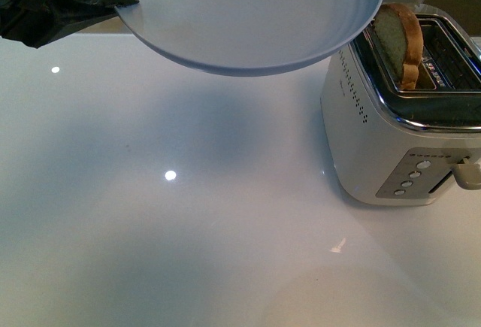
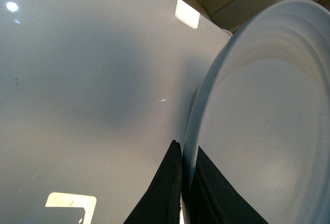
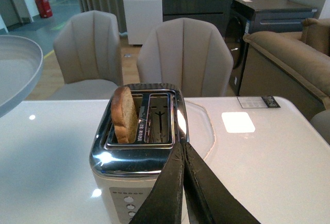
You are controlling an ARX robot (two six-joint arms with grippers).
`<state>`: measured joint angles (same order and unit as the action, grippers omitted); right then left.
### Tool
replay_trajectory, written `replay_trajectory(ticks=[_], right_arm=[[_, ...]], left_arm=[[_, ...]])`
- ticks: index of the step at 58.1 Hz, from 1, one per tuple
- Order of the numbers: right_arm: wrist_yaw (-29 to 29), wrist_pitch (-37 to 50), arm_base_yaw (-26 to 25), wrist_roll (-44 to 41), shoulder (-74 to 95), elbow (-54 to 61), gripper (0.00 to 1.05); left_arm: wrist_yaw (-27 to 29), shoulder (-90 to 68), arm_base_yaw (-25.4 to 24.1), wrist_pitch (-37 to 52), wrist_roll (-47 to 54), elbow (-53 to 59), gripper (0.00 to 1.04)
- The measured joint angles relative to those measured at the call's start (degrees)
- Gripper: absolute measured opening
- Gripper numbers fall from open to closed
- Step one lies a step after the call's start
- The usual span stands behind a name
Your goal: Left arm holds plate, right arm toasts bread
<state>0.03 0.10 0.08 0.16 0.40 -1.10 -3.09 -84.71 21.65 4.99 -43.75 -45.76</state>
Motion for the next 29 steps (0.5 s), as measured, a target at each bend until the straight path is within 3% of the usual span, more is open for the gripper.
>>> replay_trajectory(ticks=[18,29], right_arm=[[0.00,0.00,0.00,0.00,-0.02,0.00,0.58],[0.00,0.00,0.00,0.00,-0.04,0.00,0.94]], left_arm=[[-0.04,0.24,0.04,-0.15,0.02,-0.07,0.03],[-0.07,0.42,0.04,-0.15,0.02,-0.07,0.03]])
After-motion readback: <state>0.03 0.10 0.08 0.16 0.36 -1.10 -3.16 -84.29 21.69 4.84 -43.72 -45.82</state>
